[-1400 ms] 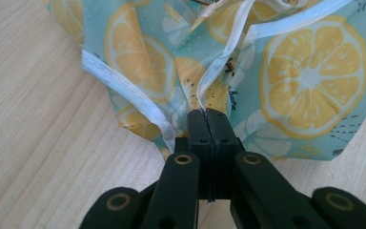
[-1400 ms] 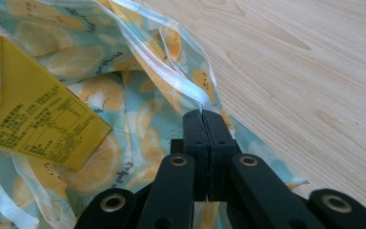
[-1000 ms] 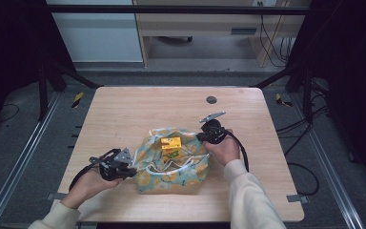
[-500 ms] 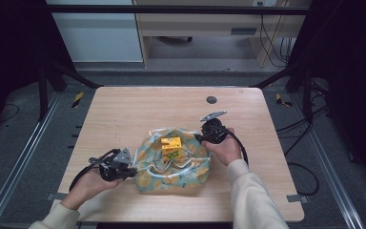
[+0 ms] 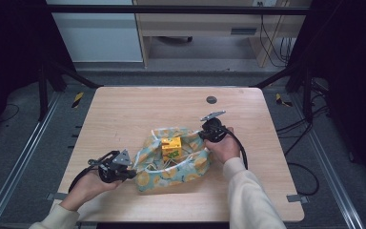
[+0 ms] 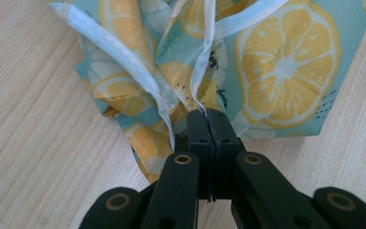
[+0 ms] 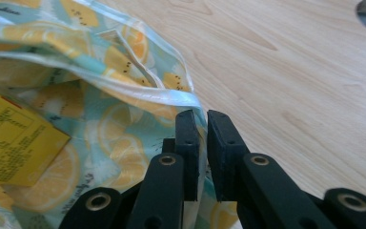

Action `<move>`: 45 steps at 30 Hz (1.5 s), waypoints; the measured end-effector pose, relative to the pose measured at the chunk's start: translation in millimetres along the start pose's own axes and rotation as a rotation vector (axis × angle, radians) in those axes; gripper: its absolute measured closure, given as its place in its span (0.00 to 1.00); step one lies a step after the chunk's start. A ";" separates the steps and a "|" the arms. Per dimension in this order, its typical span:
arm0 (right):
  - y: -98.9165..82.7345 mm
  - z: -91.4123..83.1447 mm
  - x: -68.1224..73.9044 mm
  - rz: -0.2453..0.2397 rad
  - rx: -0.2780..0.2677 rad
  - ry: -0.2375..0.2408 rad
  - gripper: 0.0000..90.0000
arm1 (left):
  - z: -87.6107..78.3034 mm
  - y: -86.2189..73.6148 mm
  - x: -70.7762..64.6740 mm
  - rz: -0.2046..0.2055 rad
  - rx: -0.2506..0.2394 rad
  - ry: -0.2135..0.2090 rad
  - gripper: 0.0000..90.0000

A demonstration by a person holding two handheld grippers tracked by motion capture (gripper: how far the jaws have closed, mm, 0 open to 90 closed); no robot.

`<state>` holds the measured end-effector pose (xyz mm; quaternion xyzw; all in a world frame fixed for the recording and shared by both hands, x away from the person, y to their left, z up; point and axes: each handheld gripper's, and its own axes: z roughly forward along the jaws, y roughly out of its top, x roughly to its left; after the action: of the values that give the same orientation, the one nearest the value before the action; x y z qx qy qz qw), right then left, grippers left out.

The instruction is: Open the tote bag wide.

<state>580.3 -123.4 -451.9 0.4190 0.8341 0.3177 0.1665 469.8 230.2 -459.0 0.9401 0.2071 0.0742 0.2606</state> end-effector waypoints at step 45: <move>-62.9 -117.1 60.3 -0.055 -0.180 0.095 0.30 | -9.0 70.2 35.7 -0.044 -0.139 0.216 0.42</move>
<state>443.4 -148.7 -407.7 0.3637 0.8203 0.4063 0.1724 524.4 194.9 -413.7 0.9015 0.2490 0.1836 0.3026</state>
